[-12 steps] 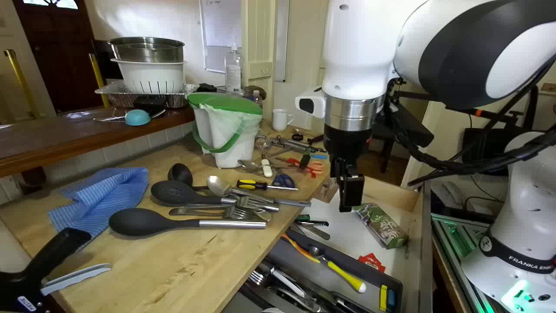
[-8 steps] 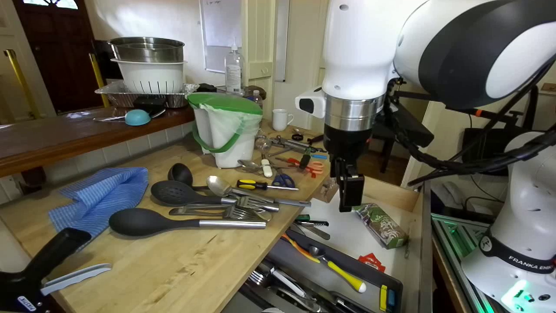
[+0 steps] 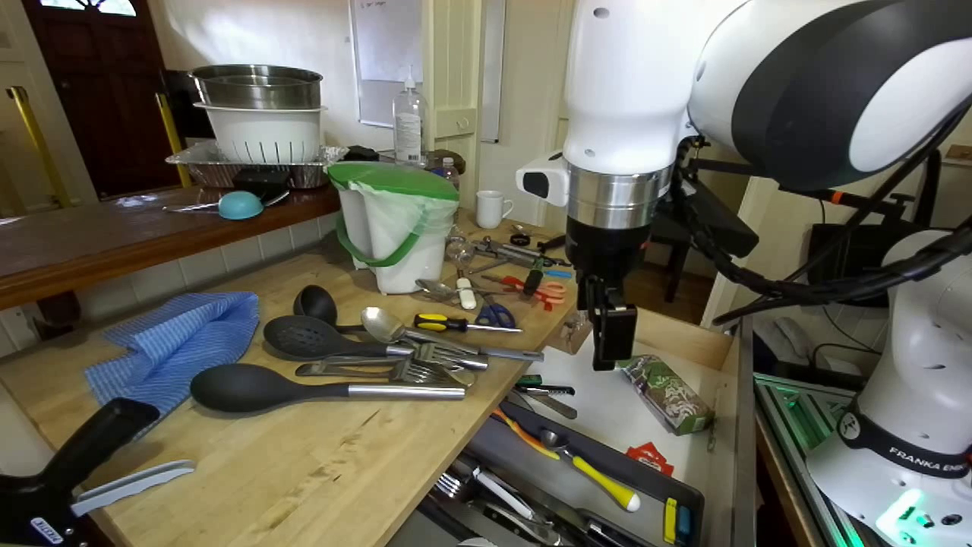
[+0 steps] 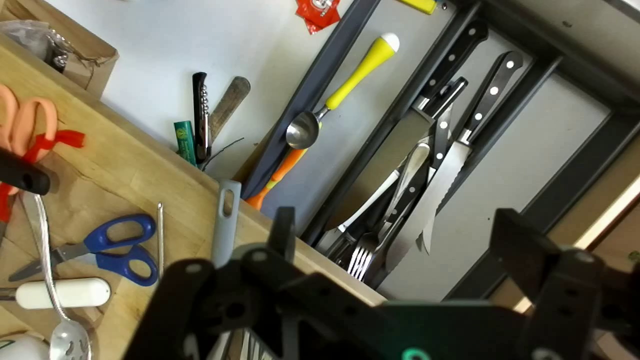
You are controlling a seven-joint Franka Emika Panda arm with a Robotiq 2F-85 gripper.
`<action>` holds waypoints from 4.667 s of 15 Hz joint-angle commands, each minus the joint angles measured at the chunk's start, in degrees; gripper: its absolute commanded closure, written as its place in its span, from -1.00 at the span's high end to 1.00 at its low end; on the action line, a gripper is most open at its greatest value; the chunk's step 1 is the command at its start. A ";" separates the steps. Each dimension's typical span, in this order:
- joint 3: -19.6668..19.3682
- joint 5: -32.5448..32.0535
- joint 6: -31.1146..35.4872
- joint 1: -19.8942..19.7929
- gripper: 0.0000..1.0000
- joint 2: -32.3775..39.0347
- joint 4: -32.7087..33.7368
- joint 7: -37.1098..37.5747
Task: Place the big spoon on the left in the left panel of the cutlery rack in the drawer
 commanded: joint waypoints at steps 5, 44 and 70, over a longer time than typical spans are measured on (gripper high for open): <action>-6.17 5.46 15.41 -0.10 1.00 7.17 6.57 -2.12; -11.06 7.46 11.10 2.64 0.07 52.23 53.11 -15.00; -4.53 14.92 -12.35 0.54 -0.89 12.97 14.28 -51.17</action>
